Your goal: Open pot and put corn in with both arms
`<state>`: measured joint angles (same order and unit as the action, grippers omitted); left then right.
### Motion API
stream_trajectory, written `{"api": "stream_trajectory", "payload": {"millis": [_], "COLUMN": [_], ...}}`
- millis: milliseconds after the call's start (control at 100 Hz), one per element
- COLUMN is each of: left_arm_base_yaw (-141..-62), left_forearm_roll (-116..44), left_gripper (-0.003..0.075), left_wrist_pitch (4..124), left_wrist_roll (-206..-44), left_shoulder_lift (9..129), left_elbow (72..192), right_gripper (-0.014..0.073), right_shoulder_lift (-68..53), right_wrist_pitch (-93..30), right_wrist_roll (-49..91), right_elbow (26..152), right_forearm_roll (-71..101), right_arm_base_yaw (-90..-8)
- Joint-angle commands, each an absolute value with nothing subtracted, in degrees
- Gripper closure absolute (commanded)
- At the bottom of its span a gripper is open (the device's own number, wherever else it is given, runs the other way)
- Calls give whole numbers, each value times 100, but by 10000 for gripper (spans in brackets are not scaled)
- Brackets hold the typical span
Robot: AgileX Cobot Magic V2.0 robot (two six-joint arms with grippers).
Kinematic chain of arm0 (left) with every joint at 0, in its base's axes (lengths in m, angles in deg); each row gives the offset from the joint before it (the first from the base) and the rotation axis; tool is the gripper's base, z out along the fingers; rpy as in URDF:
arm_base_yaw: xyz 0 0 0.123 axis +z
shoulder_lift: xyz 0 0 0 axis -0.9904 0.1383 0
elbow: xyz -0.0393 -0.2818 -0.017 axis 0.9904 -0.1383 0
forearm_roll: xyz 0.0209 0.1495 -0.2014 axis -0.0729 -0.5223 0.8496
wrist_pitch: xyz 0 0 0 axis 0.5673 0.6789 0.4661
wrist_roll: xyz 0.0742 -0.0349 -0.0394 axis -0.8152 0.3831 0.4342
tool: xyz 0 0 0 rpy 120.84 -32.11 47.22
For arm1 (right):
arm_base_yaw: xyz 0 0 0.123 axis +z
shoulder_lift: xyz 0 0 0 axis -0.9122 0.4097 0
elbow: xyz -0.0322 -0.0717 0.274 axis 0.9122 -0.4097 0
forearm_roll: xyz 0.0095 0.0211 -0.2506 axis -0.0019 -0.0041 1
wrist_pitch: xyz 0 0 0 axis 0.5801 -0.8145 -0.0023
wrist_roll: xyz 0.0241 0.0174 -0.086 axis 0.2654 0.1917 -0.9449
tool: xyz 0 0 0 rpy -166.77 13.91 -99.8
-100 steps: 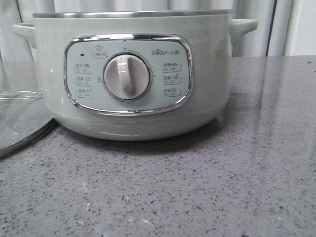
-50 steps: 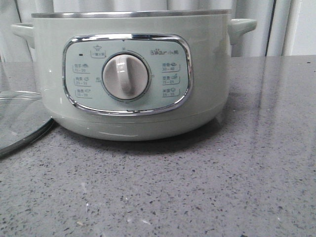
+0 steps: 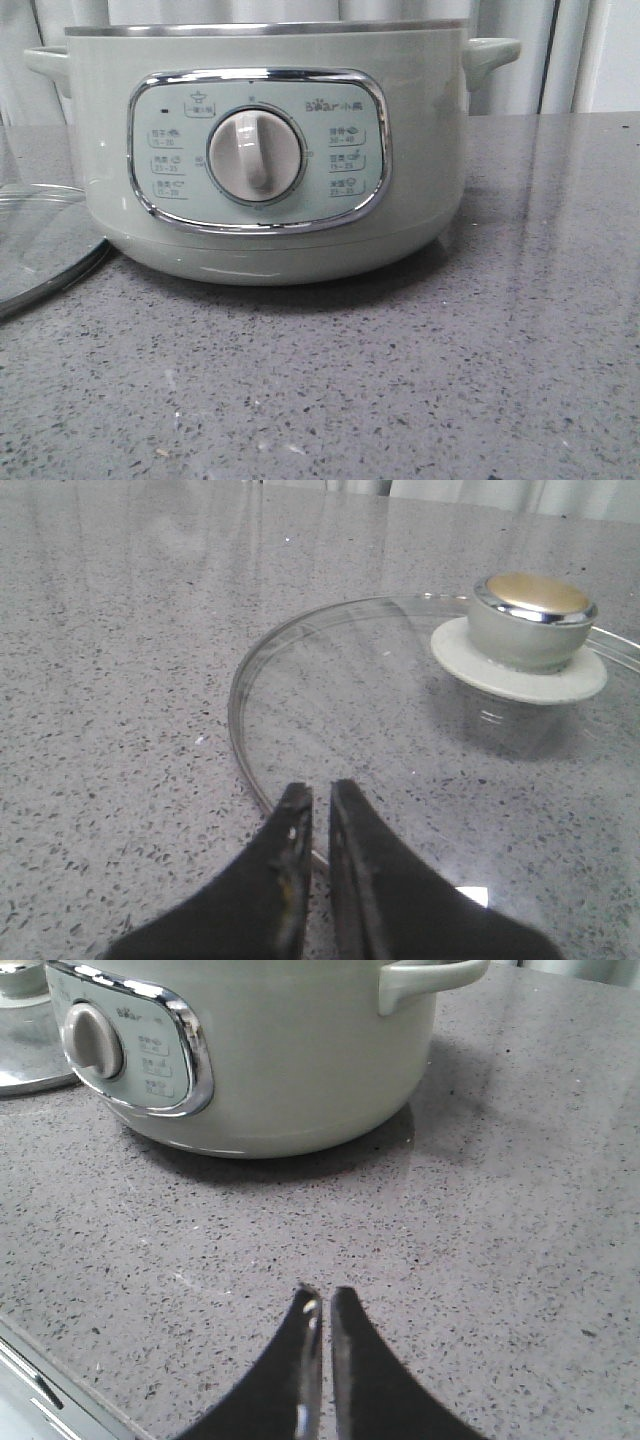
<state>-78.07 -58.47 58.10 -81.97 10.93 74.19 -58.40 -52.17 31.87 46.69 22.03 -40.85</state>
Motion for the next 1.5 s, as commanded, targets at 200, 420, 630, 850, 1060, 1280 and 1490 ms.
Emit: {"api": "stream_trajectory", "payload": {"millis": [200,420,630,850,1060,1280,1490], "left_arm_base_yaw": [-7799,-7799,-7799,-7799,-7799,-7799,-7799], "left_forearm_roll": [-5784,-5784,-5784,-5784,-5784,-5784,-5784], "left_gripper": [741,741,741,741,741,741,741], "left_wrist_pitch": [6041,6041,6041,6041,6041,6041,6041], "left_wrist_roll": [-8122,-8122,-8122,-8122,-8122,-8122,-8122], "left_shoulder_lift": [924,924,924,924,924,924,924], "left_elbow": [7300,7300,7300,7300,7300,7300,7300], "right_gripper": [639,639,639,639,639,639,639], "right_shoulder_lift": [-5812,-5860,-6045,-6817,-6808,-6808,-6808], "right_wrist_pitch": [-4751,-2960,-906,-1521,-2466,-3660,-3629], "right_wrist_roll": [3131,3131,3459,5261,4416,4314,4314], "right_elbow": [4721,3990,2958,2689,2689,2689,2689], "right_forearm_roll": [2225,2249,2322,4274,3480,3437,3437], "right_arm_base_yaw": [-4260,-5435,-6459,-6806,-6834,-6843,-6843]}}
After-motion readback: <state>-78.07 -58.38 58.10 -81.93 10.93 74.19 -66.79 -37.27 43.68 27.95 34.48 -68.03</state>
